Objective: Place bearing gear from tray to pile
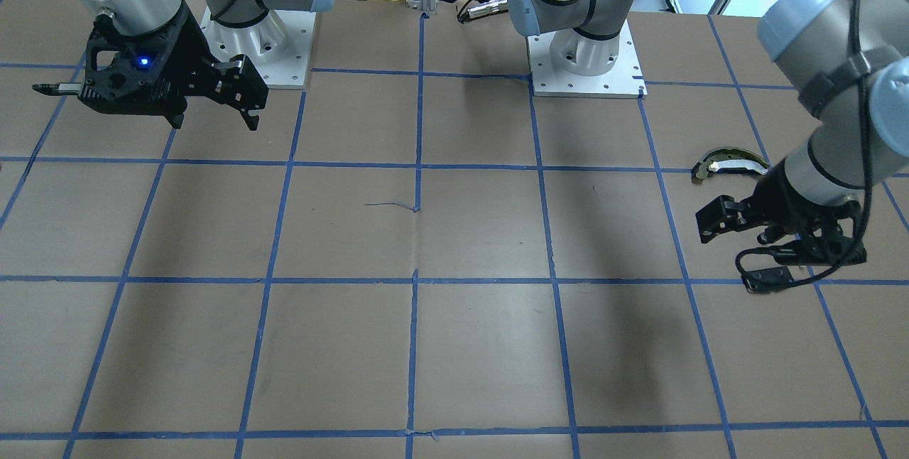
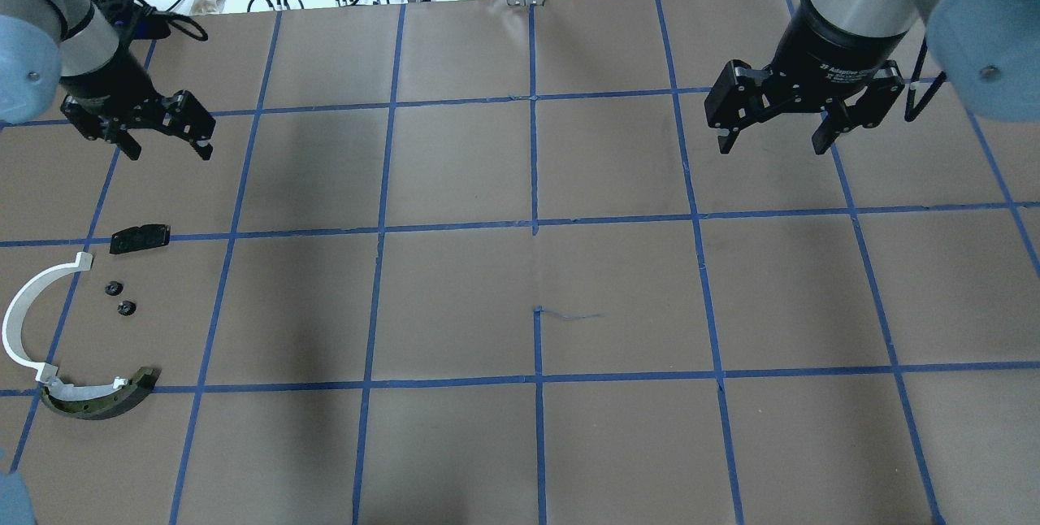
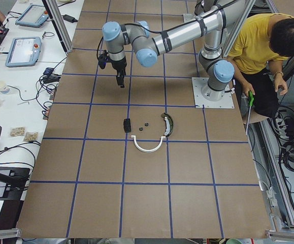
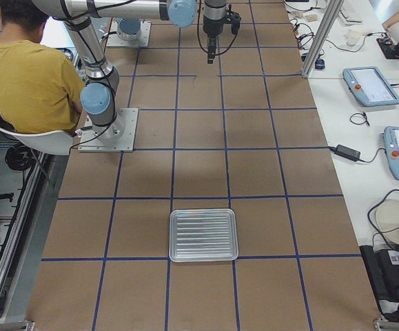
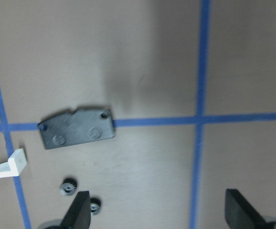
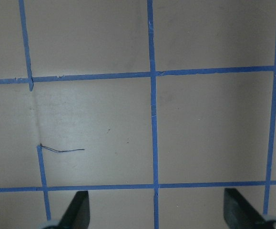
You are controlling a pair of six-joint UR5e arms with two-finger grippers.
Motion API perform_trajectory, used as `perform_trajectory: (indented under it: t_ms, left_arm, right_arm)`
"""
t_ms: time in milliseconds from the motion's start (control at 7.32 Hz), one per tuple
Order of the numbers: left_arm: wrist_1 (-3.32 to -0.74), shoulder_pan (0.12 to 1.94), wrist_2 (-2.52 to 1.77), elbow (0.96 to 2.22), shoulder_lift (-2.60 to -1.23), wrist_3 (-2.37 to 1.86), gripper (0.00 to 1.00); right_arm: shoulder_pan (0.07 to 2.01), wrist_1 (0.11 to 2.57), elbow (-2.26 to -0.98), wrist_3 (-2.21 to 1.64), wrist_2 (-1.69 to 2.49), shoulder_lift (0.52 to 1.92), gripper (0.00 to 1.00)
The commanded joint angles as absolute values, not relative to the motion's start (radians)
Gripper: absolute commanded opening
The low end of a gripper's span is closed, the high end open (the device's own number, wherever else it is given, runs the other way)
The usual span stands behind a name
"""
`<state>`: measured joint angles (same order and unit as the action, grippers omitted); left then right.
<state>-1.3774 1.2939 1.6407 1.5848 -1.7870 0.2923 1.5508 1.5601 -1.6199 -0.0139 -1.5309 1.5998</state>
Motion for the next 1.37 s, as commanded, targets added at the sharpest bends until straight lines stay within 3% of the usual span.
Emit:
perform_trajectory:
  t_ms: [0, 820, 1230]
  left_arm:
    - [-1.449, 1.411, 1.593, 1.575, -1.665, 0.181, 1.0]
    - [-1.526, 1.463, 1.559, 1.669, -1.526, 0.17, 1.0]
    - [-1.523, 1.489, 1.562, 1.678, -1.542, 0.137, 1.0]
  right_arm:
    - [1.551, 1.56, -1.62, -0.014, -1.531, 1.6, 1.0]
    - [1.551, 1.627, -1.618, -0.012, -1.535, 1.595, 1.0]
    - [1.551, 1.652, -1.605, -0.012, -1.546, 1.591, 1.0]
